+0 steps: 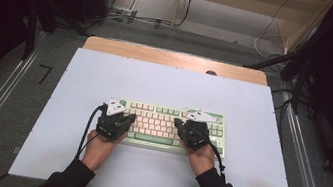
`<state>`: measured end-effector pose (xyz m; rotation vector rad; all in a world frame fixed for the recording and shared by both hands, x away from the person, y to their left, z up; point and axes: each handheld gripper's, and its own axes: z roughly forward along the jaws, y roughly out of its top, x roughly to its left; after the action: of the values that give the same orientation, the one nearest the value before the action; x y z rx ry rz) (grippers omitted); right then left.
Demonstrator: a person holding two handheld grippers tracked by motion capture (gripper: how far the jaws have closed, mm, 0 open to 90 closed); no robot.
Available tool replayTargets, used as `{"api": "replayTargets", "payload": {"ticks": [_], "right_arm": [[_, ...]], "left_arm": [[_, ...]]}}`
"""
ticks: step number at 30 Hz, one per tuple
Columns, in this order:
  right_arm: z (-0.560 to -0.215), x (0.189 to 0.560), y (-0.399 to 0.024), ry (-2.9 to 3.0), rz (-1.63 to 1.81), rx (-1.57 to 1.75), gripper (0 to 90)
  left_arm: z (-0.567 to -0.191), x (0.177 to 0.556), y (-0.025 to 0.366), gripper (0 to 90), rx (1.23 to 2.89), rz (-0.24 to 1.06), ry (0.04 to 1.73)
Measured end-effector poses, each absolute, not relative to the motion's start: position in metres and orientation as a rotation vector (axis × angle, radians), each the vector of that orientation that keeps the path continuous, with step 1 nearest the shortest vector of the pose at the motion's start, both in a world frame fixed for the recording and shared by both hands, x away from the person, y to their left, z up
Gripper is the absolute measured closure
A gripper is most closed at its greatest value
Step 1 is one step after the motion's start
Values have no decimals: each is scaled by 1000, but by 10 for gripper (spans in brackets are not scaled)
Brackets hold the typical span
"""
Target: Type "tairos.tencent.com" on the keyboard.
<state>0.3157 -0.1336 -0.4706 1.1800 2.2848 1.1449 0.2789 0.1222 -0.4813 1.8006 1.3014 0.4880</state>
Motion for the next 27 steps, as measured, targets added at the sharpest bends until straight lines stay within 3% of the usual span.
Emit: {"api": "replayTargets", "payload": {"ticks": [27], "right_arm": [[-472, 316, -138, 2274, 1143, 1198, 876]], "left_arm": [[-476, 293, 110, 900, 1783, 489, 1291]]}}
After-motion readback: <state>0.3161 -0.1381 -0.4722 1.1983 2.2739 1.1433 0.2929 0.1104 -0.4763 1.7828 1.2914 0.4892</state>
